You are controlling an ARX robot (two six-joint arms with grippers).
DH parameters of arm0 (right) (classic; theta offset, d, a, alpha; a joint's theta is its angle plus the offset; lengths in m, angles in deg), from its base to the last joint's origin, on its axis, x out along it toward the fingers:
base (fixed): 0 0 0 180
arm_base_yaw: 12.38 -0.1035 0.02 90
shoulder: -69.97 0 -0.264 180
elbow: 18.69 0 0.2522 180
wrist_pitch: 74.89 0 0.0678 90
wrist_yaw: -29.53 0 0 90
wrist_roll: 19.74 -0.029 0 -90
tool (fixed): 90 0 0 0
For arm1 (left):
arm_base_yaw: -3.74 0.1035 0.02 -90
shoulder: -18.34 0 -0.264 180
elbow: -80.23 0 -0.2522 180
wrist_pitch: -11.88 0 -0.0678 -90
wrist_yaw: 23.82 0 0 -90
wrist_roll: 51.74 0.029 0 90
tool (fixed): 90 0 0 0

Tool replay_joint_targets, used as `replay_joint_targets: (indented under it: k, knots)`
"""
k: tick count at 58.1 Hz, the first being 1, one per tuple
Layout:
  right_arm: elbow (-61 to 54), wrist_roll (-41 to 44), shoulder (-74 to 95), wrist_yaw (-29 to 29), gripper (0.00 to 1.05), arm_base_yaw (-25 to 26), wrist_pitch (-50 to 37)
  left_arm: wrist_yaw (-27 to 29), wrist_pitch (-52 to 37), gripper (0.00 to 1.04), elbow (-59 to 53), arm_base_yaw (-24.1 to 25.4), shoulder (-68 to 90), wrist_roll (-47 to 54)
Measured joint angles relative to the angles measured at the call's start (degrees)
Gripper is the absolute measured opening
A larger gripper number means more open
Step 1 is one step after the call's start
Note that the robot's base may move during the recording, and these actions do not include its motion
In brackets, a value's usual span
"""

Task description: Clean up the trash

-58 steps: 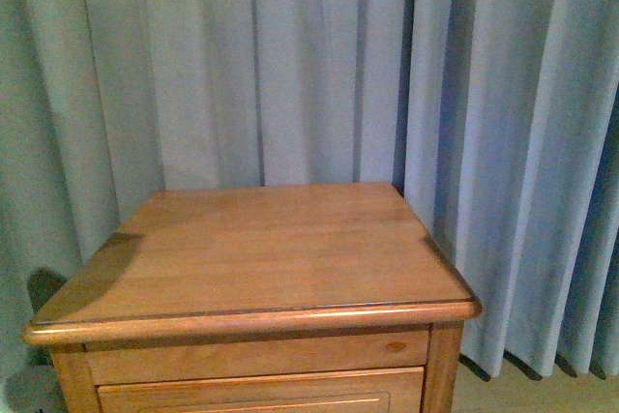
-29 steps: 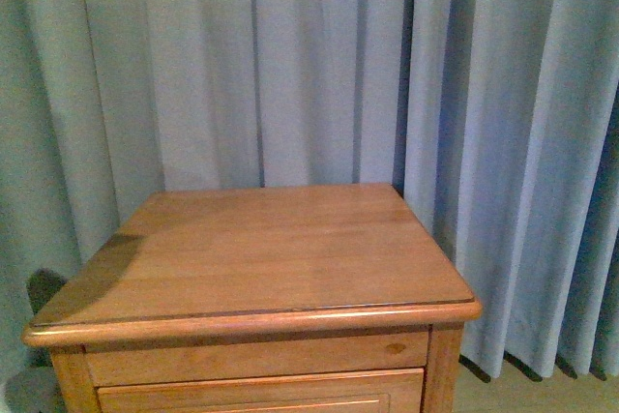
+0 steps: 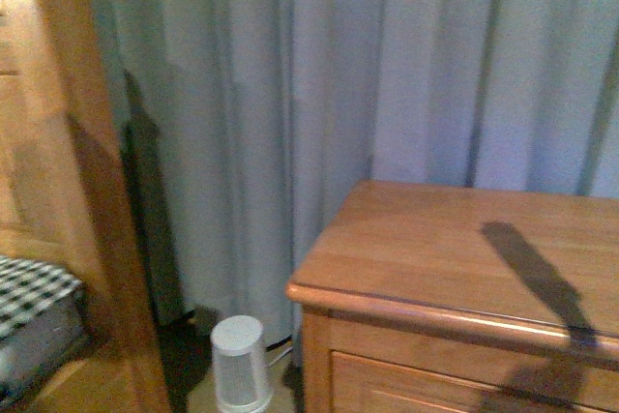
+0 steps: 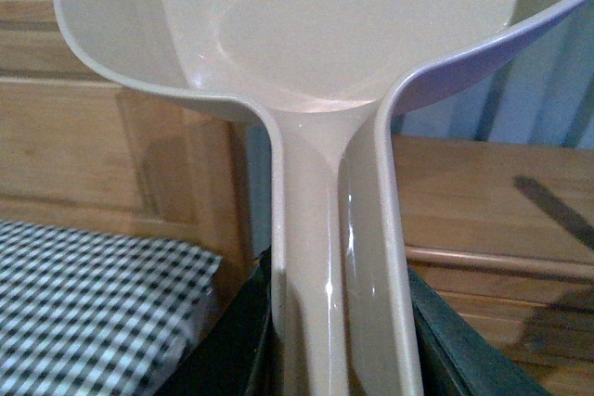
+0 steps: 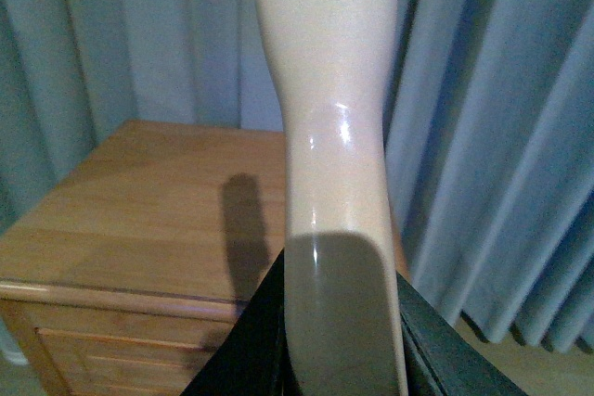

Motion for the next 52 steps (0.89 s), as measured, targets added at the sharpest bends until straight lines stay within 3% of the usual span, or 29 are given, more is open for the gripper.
replay_joint_targets:
  k: [52]
  knots:
    - [0.07,0.00,-0.15,-0.09,0.19,0.02,-0.02,-0.35,0.00,0.27,-0.02,0.00,-0.04,0.00]
